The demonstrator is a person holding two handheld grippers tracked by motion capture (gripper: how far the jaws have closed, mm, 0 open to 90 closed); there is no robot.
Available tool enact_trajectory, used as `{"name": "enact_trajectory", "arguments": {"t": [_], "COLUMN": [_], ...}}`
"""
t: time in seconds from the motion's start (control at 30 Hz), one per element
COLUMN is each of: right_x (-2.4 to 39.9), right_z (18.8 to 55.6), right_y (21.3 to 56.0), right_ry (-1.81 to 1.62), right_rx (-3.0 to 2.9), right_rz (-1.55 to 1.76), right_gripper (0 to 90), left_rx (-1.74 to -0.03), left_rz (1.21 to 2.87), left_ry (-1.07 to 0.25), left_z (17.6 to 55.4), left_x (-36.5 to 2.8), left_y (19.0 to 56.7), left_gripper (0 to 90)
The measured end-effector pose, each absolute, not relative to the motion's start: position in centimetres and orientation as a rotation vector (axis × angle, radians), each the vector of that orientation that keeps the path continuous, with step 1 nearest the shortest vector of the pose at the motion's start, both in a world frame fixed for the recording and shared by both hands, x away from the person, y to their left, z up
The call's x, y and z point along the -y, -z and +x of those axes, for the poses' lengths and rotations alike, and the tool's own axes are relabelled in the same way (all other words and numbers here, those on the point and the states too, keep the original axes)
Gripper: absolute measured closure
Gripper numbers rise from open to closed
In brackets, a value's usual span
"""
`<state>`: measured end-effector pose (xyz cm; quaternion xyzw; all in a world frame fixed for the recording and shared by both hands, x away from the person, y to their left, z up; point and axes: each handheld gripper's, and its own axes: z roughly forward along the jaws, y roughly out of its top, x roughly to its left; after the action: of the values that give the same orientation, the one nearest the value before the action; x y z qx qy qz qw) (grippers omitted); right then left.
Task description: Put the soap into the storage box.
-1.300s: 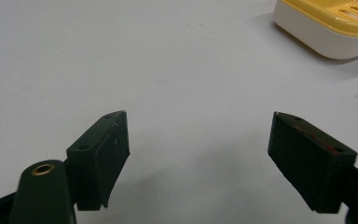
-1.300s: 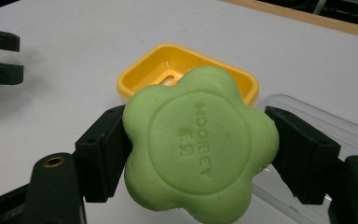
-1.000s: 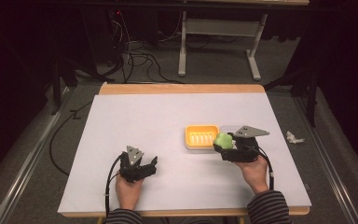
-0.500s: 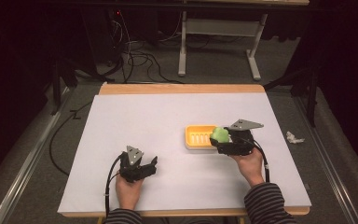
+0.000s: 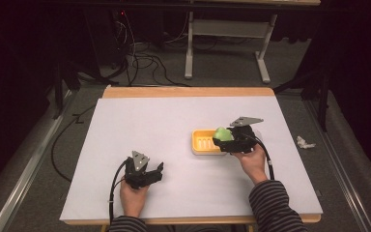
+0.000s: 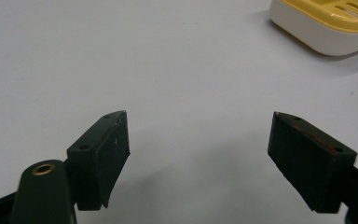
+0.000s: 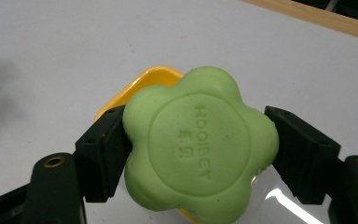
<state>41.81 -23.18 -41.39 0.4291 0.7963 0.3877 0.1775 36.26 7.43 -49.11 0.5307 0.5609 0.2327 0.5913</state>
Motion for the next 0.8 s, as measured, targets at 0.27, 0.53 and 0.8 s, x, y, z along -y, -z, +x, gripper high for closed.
{"name": "enact_trajectory", "arguments": {"t": [0.27,0.53,0.8], "right_x": [22.1,20.5,20.3], "right_z": [43.8,44.7,45.1], "right_y": [42.1,42.9,43.7], "right_ry": [-1.044,-0.985,-0.931], "right_rx": [-2.324,-2.375,-2.398], "right_rz": [1.219,1.21,1.246], "right_gripper": [26.4,26.4,26.3], "left_rx": [-1.3,-1.3,-1.299], "left_rz": [1.233,1.233,1.229], "left_ry": [-0.546,-0.544,-0.549], "left_z": [36.2,36.2,36.2], "left_x": [-7.4,-7.4,-7.4], "left_y": [49.1,49.1,49.1], "left_gripper": [21.1,21.1,20.9]}}
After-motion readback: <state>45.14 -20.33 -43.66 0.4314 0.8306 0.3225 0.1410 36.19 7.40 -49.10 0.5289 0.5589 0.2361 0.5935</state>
